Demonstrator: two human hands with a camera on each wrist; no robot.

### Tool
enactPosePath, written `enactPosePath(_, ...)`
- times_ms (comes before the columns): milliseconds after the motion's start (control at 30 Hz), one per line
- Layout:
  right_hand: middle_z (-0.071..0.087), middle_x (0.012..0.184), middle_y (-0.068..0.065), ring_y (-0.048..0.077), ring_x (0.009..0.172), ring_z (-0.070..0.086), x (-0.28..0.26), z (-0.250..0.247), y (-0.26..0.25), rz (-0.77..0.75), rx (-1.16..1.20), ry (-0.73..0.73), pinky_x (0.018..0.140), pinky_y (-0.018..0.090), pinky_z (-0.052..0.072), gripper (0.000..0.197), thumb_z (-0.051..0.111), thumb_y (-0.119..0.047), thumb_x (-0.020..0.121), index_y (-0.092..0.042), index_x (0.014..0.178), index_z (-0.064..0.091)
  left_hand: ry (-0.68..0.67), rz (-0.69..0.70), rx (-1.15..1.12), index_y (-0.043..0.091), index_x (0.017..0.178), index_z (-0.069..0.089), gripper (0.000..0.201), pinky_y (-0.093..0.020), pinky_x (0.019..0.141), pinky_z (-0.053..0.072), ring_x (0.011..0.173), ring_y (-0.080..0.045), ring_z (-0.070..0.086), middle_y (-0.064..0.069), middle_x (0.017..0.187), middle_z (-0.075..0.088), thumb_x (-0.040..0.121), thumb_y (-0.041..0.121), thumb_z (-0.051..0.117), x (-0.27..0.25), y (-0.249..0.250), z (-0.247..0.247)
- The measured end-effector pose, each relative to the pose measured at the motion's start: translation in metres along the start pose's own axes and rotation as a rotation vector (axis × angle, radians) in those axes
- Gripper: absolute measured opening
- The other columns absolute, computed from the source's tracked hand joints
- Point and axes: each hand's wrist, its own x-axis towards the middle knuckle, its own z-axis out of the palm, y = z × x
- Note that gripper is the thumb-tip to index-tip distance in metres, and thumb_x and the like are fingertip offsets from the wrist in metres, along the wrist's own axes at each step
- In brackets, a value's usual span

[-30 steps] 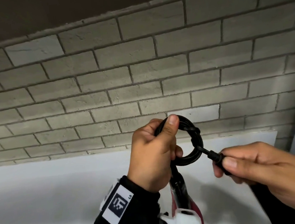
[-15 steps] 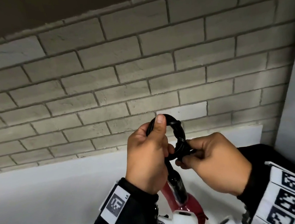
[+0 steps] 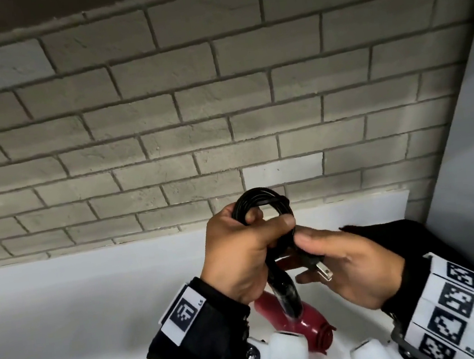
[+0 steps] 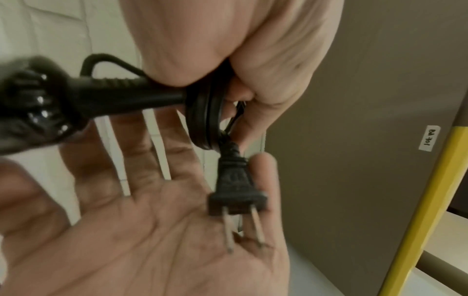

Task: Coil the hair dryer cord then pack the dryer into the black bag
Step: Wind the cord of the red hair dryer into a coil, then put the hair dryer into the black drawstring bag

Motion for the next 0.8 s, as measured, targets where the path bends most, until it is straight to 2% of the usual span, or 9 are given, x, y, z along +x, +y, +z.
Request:
enactPosePath(67, 0.070, 0.119, 0.001, 0.022, 0.113, 0.059, -0.005, -0.002, 0.008, 0.011, 0.017, -0.083, 0.094, 0.042, 0.037, 0.064, 0.062, -0.067, 0.069, -0.028, 0.119, 0.069, -0.013, -0.026, 0.020, 0.015, 0.065, 0.038, 0.050, -0.031, 0.050, 0.048, 0.042, -0.017, 0.046, -0.004, 0.051, 0.034, 0.065, -0.021, 0.071, -0.001, -0.002, -0.003)
enactPosePath(133, 0.066, 0.124, 0.015, 0.034, 0.119, 0.056, -0.009, -0.006, 0.024, 0.073, 0.027, -0.131, 0.102, 0.048, 0.036, 0.082, 0.061, -0.075, 0.067, -0.015, 0.124, 0.064, -0.015, -0.035, 0.029, 0.015, 0.064, 0.038, 0.049, -0.026, 0.047, 0.047, 0.039, -0.016, 0.044, -0.001, 0.048, 0.034, 0.068, -0.025, 0.066, 0.000, -0.001, -0.004)
enactPosePath(167, 0.064, 0.122, 0.022, 0.038, 0.117, 0.056, -0.011, -0.006, 0.031, 0.102, 0.032, -0.161, 0.103, 0.048, 0.038, 0.087, 0.066, -0.069, 0.069, -0.004, 0.126, 0.059, -0.016, -0.035, 0.028, 0.016, 0.064, 0.037, 0.049, -0.024, 0.046, 0.046, 0.039, -0.015, 0.042, 0.000, 0.047, 0.034, 0.069, -0.025, 0.064, 0.001, -0.001, -0.005)
enactPosePath(233, 0.064, 0.109, 0.013, 0.027, 0.106, 0.058, -0.014, -0.001, 0.042, 0.141, -0.109, -0.173, 0.101, 0.044, 0.043, 0.069, 0.078, -0.044, 0.073, 0.001, 0.122, 0.057, -0.024, -0.042, 0.015, 0.016, 0.064, 0.037, 0.050, -0.023, 0.046, 0.046, 0.040, -0.014, 0.043, 0.000, 0.051, 0.034, 0.069, -0.026, 0.062, 0.003, -0.002, -0.007)
enactPosePath(333, 0.066, 0.092, -0.004, 0.012, 0.091, 0.062, -0.012, 0.003, 0.053, 0.172, -0.490, -0.141, 0.101, 0.048, 0.047, 0.028, 0.071, -0.027, 0.076, -0.021, 0.102, 0.065, -0.034, -0.071, 0.011, 0.017, 0.065, 0.038, 0.049, -0.025, 0.048, 0.047, 0.046, -0.016, 0.046, -0.001, 0.060, 0.036, 0.068, -0.023, 0.064, 0.005, -0.008, -0.014)
enactPosePath(467, 0.070, 0.088, -0.011, 0.003, 0.082, 0.066, -0.020, -0.004, 0.058, 0.262, -0.767, 0.005, 0.085, 0.028, 0.054, 0.028, 0.068, -0.027, 0.079, -0.039, 0.103, 0.061, -0.048, -0.189, 0.134, 0.017, 0.064, 0.039, 0.047, -0.028, 0.053, 0.047, 0.054, -0.020, 0.048, -0.002, 0.063, 0.038, 0.067, -0.020, 0.068, 0.008, -0.023, -0.042)
enactPosePath(500, 0.067, 0.092, -0.012, 0.006, 0.086, 0.065, -0.023, -0.007, 0.062, 0.275, -0.856, 0.040, 0.085, 0.029, 0.054, 0.033, 0.067, -0.024, 0.080, -0.041, 0.108, 0.060, -0.044, -0.251, 0.193, 0.017, 0.063, 0.040, 0.047, -0.029, 0.052, 0.047, 0.053, -0.020, 0.048, -0.003, 0.062, 0.038, 0.067, -0.021, 0.068, 0.007, -0.031, -0.052)
enactPosePath(667, 0.052, 0.106, -0.005, 0.027, 0.110, 0.045, -0.029, -0.017, 0.095, 0.422, -1.359, -0.032, 0.098, 0.066, 0.034, 0.049, 0.048, -0.006, 0.078, -0.040, 0.113, 0.054, -0.091, -0.552, 0.471, 0.010, 0.055, 0.045, 0.041, -0.040, 0.062, 0.050, 0.051, -0.025, 0.050, -0.007, 0.055, 0.039, 0.069, -0.020, 0.070, -0.004, -0.083, -0.082)
enactPosePath(800, 0.054, 0.119, 0.000, 0.030, 0.117, 0.049, -0.039, -0.011, 0.112, 0.558, -1.501, -0.154, 0.102, 0.073, 0.021, 0.052, 0.051, -0.003, 0.078, -0.035, 0.119, 0.055, -0.190, -0.718, 0.589, -0.008, 0.071, 0.062, 0.010, -0.041, 0.067, 0.056, 0.060, -0.035, 0.065, -0.010, 0.054, 0.050, 0.077, -0.013, 0.069, -0.013, -0.117, -0.087)
